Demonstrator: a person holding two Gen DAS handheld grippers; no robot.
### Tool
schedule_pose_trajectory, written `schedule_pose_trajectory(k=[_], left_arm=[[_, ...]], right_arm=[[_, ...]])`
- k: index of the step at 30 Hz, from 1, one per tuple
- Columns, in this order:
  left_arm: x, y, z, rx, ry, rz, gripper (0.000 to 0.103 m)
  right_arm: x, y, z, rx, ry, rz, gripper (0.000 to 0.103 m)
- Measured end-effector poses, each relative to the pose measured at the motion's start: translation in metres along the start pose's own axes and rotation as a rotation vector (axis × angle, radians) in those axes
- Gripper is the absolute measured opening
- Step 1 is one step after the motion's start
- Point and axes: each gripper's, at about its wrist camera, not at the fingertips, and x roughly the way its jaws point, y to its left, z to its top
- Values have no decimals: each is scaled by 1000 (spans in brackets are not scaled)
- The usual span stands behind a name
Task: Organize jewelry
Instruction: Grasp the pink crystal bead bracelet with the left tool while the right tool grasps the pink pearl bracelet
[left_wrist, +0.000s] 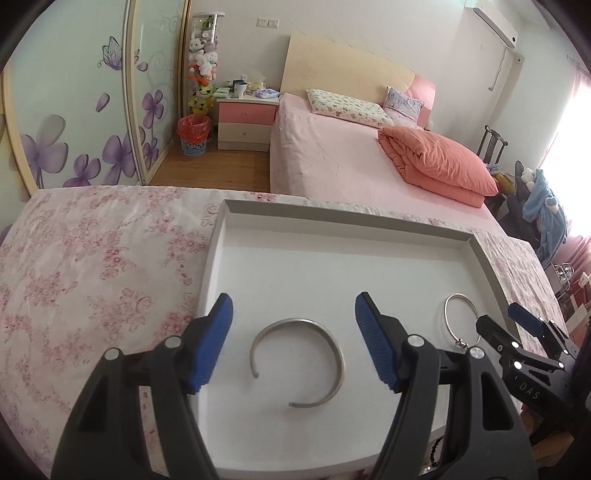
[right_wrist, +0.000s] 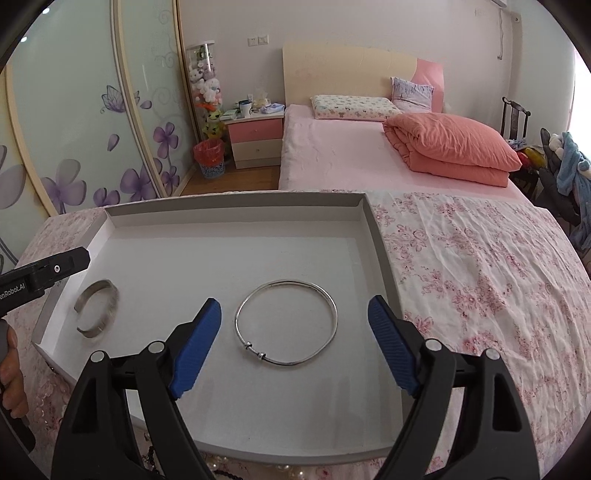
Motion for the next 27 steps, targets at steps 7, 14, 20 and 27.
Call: schedule_pose_trajectory(k=[7,14,20,27], left_arm=[[-32,11,-15,28,-44,47,70],[-82,25,-54,83,-108,85,75],[-117,42,-102,93,-119,98,85],[-126,47,-135,128,-92,126,93]], right_arm=[[-26,3,-6,-13,-38,11,81],[-65,0,-32,-19,-56,42,75],[-86,-4,-74,-35,-4,63,62],[-87,5,-113,-85,88,82,42]])
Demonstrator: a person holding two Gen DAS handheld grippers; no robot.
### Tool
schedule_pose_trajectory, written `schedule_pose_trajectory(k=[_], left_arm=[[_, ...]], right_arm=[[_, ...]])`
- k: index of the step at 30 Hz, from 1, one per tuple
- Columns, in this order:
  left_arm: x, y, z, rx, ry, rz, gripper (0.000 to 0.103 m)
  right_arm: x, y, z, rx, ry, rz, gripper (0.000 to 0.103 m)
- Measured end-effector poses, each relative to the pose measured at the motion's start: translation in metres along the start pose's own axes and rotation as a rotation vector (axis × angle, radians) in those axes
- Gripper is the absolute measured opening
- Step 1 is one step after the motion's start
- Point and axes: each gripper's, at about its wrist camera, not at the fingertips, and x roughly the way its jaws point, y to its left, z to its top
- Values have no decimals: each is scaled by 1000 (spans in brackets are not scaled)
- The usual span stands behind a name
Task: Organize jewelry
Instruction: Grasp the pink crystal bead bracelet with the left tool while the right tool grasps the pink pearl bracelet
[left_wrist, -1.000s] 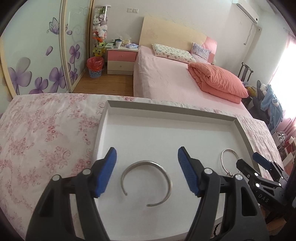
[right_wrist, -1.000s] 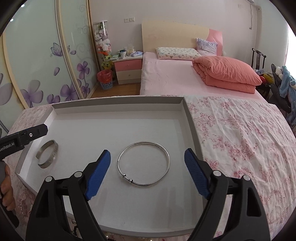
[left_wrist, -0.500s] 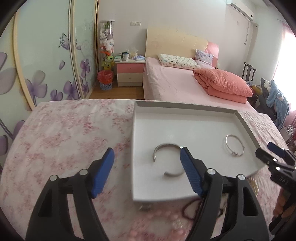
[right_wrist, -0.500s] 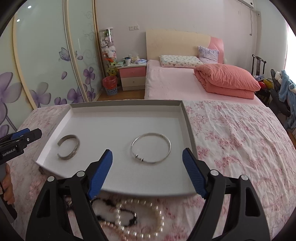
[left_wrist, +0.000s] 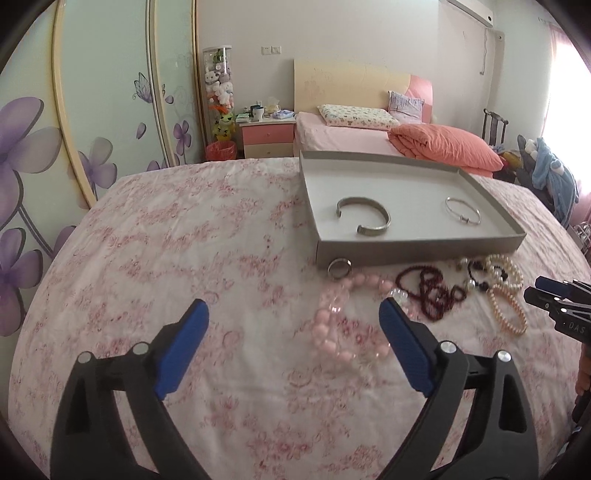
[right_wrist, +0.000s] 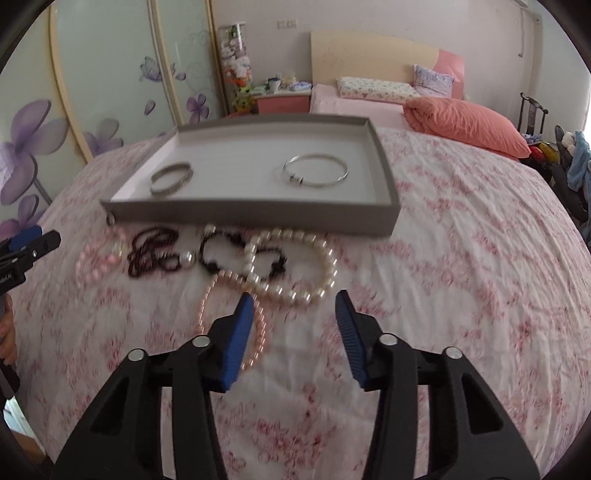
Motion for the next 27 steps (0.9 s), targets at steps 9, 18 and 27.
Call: schedule_pose_trajectory(k=[9,18,27], left_arm=[[4,-6,-10,32,23,12,93],[15,-13,-12,45,54,2,93],[32,-14,-10,22,101,16,84]], right_arm=[[11,19,-10,-60,37,3,23],[5,23,-18,-72,30,6,7],[-2,1,-24,-3,19,-42,7]])
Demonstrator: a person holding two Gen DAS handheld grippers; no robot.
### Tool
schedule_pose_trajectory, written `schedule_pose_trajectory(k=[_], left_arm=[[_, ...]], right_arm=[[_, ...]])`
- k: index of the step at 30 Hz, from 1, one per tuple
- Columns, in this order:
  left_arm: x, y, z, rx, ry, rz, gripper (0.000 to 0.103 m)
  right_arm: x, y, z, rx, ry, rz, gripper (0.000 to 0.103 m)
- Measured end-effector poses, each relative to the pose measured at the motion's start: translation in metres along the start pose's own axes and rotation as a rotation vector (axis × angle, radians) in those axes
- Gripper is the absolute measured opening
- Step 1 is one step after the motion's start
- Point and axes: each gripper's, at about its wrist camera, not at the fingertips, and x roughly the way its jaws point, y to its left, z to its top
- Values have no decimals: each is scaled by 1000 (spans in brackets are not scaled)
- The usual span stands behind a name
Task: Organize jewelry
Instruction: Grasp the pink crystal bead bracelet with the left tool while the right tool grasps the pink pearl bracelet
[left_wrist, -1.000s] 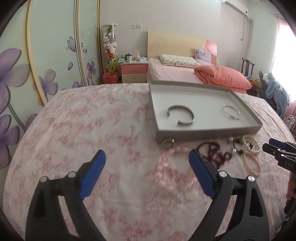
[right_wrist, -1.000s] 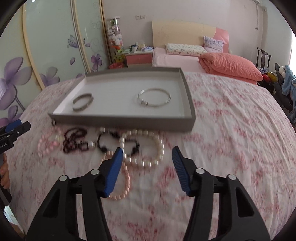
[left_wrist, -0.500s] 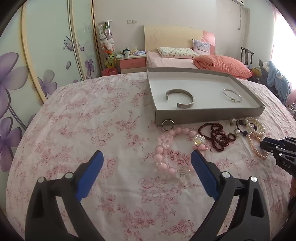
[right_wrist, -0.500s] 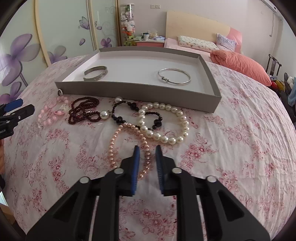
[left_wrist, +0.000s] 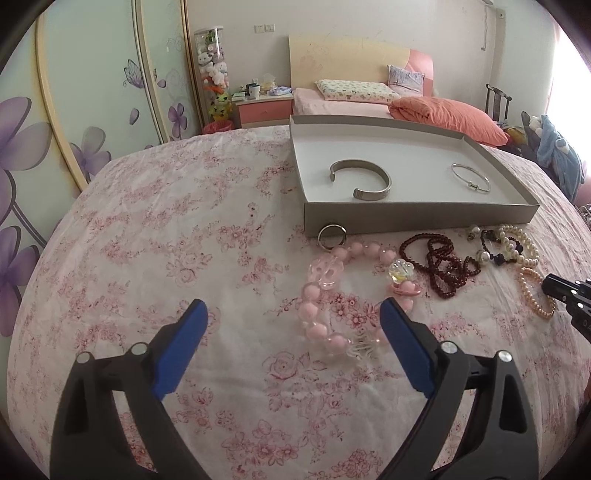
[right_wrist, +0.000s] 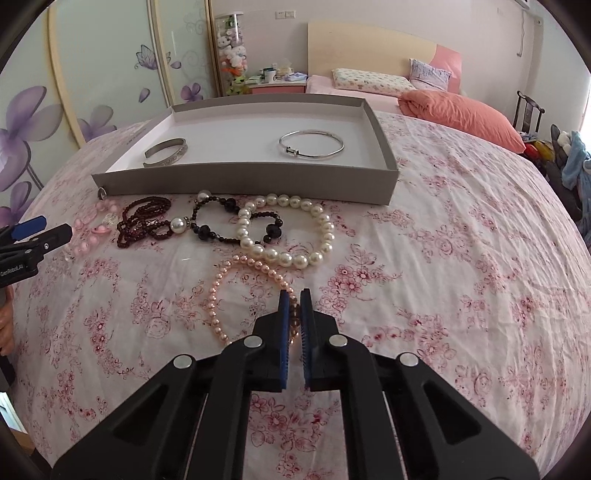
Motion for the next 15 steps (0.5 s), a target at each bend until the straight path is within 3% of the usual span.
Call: schedule_pose_trajectory(k=[5,15], left_arm=[[15,-1,5,-10,47,-4,68],[33,-12,22,73,47,-32,65]], right_arm=[[1,2,0,-13,-4,-9,7],[1,0,0,-6,-3,2,7]])
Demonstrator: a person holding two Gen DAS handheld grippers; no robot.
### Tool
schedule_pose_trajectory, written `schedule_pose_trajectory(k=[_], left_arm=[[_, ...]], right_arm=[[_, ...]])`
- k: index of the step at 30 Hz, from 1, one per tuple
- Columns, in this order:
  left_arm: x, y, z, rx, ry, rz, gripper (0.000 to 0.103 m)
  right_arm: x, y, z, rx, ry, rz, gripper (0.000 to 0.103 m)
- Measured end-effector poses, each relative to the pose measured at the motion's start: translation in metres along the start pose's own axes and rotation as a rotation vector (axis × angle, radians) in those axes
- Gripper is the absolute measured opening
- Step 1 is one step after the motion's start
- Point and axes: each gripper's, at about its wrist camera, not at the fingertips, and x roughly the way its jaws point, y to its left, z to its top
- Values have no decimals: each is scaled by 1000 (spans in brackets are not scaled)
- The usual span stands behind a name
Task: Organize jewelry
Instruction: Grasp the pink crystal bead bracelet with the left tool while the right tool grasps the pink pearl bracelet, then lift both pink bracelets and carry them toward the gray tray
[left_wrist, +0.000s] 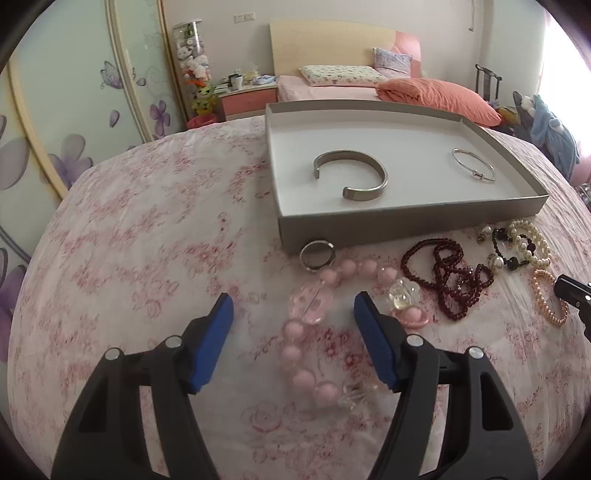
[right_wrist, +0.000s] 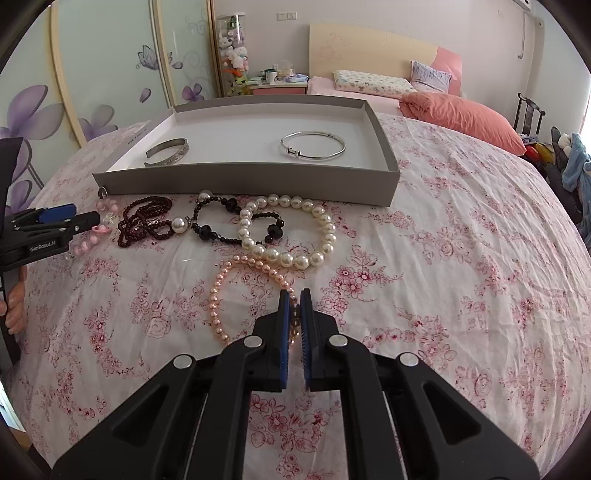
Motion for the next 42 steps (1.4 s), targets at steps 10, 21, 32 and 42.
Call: schedule_pose_trajectory(k=[10,21,32,42], left_arm=[[0,-8,1,36,-12,-40,24],[-30,9,-25,-14,-24,-37,23],[-68,13,-30,-86,-108,-125,23],[-92,13,-33,-139,-160,-193,23]], right_arm=[[0,0,0,7,0,5,7],[-3,-5,-1,58,-10,57,7],[-29,-3,11,80,-100,124,7],[-44,4,17,98,-156,198,7]])
